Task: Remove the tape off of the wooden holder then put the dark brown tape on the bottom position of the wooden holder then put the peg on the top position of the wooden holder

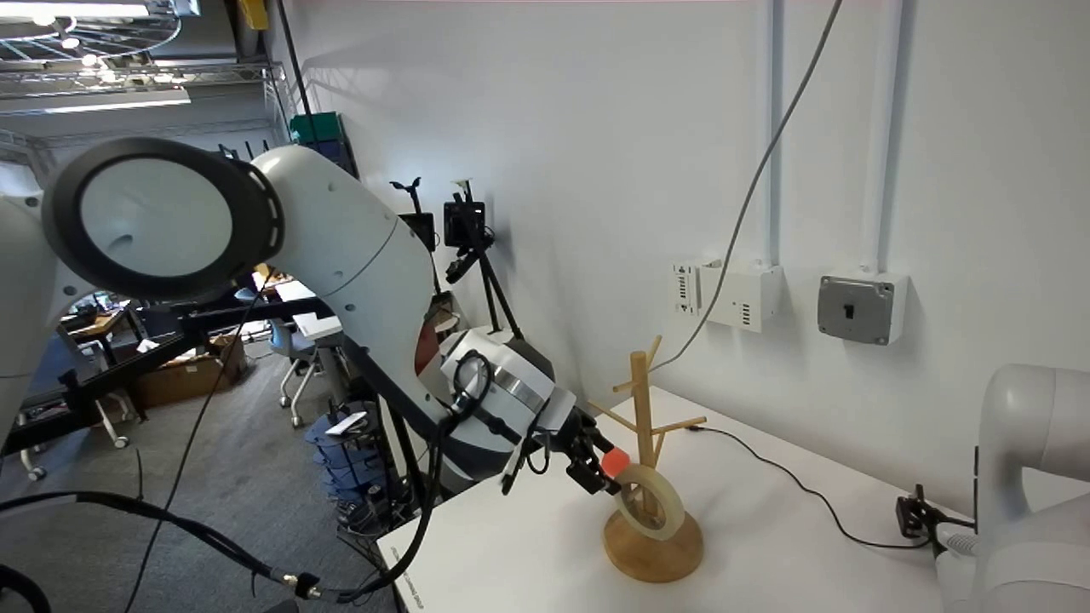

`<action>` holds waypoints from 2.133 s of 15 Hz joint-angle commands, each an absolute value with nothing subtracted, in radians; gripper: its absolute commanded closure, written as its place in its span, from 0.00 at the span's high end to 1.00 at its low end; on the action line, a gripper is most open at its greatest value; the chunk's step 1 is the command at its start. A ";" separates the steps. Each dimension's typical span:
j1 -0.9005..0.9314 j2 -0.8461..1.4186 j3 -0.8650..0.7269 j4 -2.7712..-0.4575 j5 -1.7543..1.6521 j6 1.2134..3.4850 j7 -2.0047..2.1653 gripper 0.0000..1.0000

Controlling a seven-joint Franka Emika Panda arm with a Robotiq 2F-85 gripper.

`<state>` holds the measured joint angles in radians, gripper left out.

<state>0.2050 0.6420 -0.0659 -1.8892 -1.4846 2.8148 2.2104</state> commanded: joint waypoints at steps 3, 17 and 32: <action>0.214 0.688 -0.088 -1.840 -1.515 2.769 2.253 1.00; 0.214 0.687 -0.107 -1.854 -1.525 2.757 2.244 0.19; 0.209 0.516 -0.138 -2.044 -1.667 2.767 2.310 0.02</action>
<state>0.2049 0.5950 -0.1217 -1.9640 -1.6094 2.7579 2.2566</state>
